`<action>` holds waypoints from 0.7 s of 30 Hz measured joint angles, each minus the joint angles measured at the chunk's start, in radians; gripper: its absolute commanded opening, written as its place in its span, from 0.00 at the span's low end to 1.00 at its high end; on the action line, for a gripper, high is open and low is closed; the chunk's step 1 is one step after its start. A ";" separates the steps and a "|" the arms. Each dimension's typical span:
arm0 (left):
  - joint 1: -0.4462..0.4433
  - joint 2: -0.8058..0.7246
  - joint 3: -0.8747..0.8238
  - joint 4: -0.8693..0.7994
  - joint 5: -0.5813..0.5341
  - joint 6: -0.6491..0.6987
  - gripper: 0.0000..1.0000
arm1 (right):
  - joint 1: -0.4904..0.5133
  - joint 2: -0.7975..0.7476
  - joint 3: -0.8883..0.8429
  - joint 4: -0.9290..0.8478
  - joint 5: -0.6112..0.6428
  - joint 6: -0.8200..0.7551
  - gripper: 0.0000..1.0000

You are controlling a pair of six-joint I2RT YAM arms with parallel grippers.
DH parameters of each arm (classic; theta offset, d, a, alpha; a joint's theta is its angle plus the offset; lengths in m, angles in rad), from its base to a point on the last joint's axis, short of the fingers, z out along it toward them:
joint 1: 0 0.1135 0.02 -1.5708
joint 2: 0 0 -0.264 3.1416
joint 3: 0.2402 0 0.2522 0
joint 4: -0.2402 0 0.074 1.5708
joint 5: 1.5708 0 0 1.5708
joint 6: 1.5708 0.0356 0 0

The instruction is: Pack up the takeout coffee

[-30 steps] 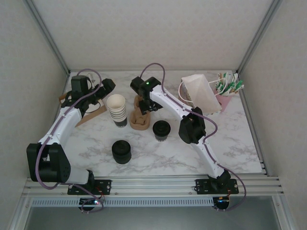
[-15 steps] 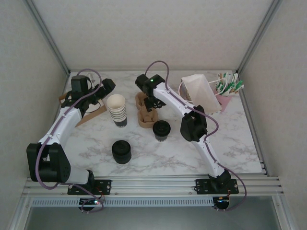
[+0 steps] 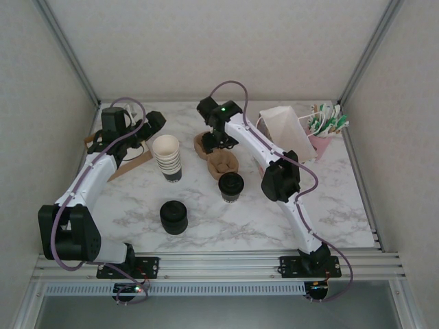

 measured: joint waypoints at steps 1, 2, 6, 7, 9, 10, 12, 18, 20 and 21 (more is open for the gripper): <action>0.000 0.002 0.000 0.003 0.005 0.000 1.00 | 0.006 0.000 0.008 -0.001 -0.014 -0.009 0.73; 0.000 0.007 0.000 0.006 0.010 0.000 1.00 | 0.013 0.001 0.017 -0.002 -0.023 -0.020 0.71; 0.000 0.040 0.003 0.012 0.038 -0.001 1.00 | 0.020 0.005 0.048 -0.012 -0.039 -0.065 0.69; 0.000 0.053 0.005 0.012 0.048 -0.003 0.99 | 0.019 0.006 0.052 -0.013 -0.039 -0.076 0.67; 0.000 0.078 0.014 0.017 0.066 -0.008 0.97 | 0.016 0.013 0.065 -0.019 -0.039 -0.094 0.65; 0.000 0.093 0.019 0.025 0.079 -0.011 0.96 | 0.013 0.019 0.075 -0.022 -0.039 -0.101 0.64; 0.000 0.119 0.032 0.039 0.096 -0.019 0.93 | 0.008 0.031 0.088 -0.030 -0.042 -0.113 0.63; -0.006 0.193 0.071 0.065 0.141 -0.032 0.77 | -0.017 0.067 0.101 -0.050 -0.066 -0.128 0.62; -0.010 0.217 0.077 0.071 0.153 -0.033 0.74 | -0.024 0.079 0.101 -0.055 -0.072 -0.136 0.62; -0.012 0.226 0.080 0.071 0.156 -0.034 0.74 | -0.026 0.084 0.101 -0.058 -0.073 -0.138 0.61</action>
